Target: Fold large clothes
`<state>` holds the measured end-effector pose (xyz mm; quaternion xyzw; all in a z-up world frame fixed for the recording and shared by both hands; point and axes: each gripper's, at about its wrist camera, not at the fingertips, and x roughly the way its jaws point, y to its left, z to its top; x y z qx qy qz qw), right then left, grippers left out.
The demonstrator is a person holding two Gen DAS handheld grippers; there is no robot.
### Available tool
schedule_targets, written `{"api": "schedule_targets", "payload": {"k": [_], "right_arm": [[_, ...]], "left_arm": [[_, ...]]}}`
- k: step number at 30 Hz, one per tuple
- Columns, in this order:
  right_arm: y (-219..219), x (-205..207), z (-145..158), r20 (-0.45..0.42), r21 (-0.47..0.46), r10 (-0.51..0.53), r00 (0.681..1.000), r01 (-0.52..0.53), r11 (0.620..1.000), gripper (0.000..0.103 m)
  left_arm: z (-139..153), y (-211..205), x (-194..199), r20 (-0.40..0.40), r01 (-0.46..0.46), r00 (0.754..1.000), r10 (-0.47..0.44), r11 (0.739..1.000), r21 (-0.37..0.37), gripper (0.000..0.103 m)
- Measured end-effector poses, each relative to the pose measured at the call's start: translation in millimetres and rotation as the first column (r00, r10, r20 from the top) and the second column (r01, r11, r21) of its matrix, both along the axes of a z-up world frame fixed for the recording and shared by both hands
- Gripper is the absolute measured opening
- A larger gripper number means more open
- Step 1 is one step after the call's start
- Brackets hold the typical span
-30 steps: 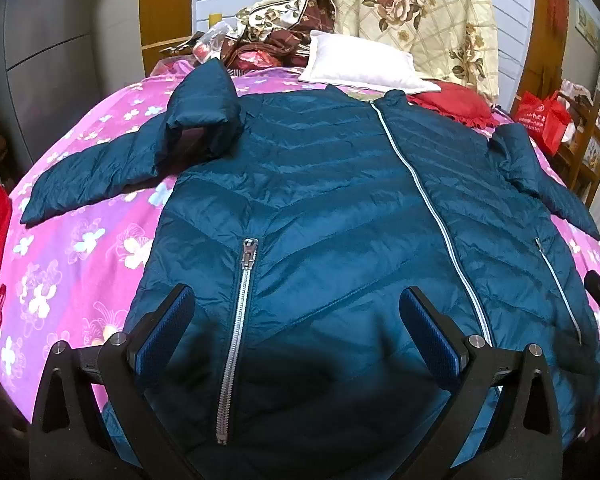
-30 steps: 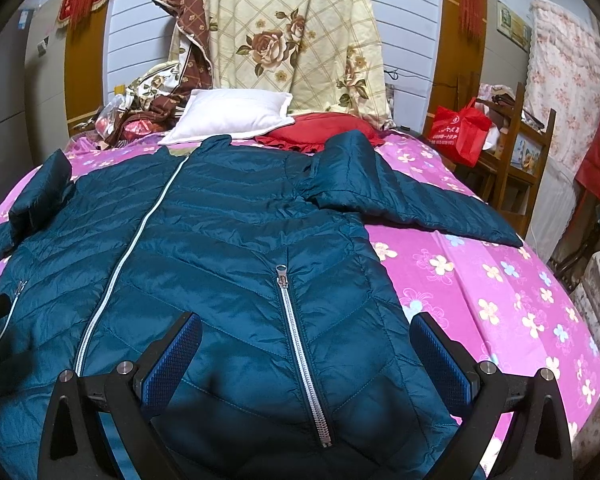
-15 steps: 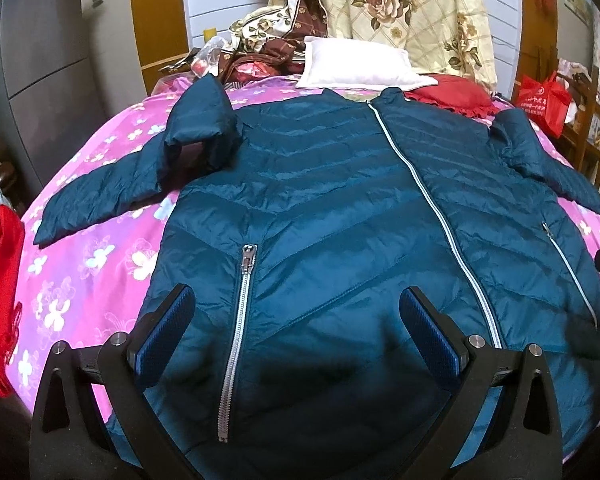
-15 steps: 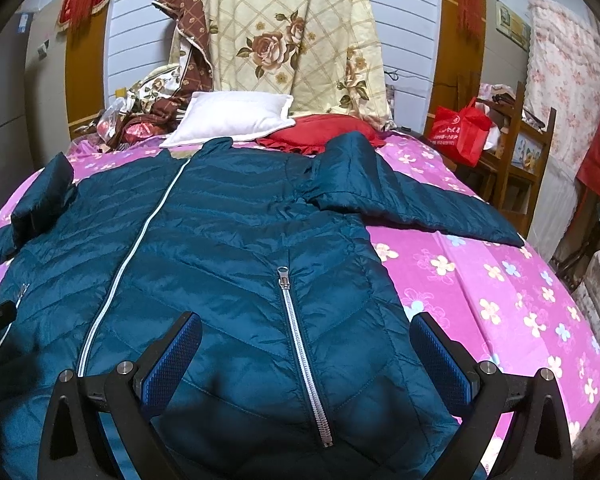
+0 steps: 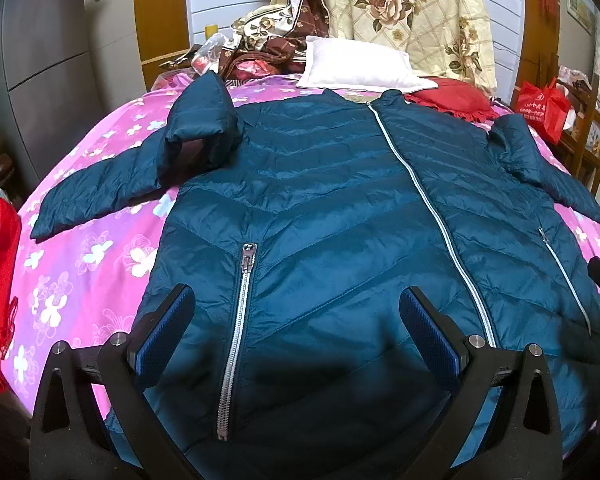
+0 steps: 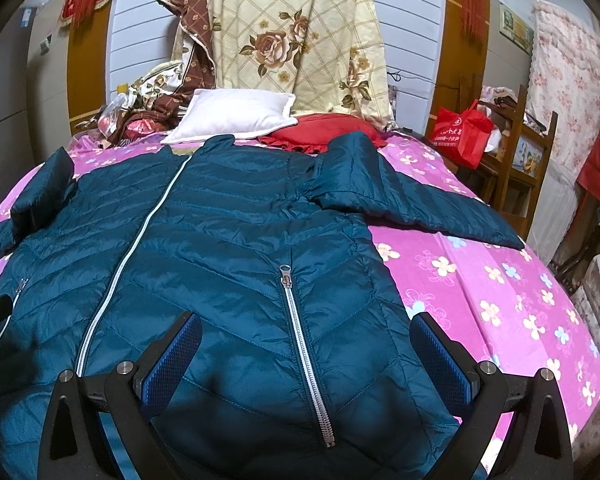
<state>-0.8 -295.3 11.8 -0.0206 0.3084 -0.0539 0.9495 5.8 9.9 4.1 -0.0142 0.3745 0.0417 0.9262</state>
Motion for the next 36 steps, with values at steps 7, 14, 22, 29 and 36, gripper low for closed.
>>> {"api": "schedule_targets", "payload": {"k": [7, 14, 22, 29, 36], "right_arm": [[-0.1, -0.1, 0.0, 0.002, 0.001, 0.0, 1.0, 0.0, 1.0, 0.103], [1.9, 0.1, 0.3, 0.003, 0.008, 0.01, 1.0, -0.01, 1.0, 0.103], [3.1, -2.2, 1.2, 0.015, 0.019, 0.03, 0.999, -0.031, 0.999, 0.103], [2.1, -0.7, 0.0, 0.007, 0.027, 0.041, 0.999, -0.041, 0.999, 0.103], [-3.4, 0.0, -0.9, 0.003, 0.057, 0.031, 1.0, -0.032, 0.998, 0.103]], "left_arm": [[0.0, 0.0, -0.1, 0.0, 0.0, 1.0, 0.0, 1.0, 0.0, 0.103], [-0.3, 0.4, 0.2, -0.002, -0.001, 1.0, 0.001, 1.0, 0.0, 0.102], [4.4, 8.4, 0.3, 0.008, 0.008, 1.0, -0.008, 1.0, -0.026, 0.103], [38.0, 115.3, 42.1, -0.05, -0.187, 0.982, 0.182, 0.973, -0.134, 0.102], [10.3, 279.4, 85.3, -0.072, -0.49, 0.865, 0.497, 0.867, 0.094, 0.102]]}}
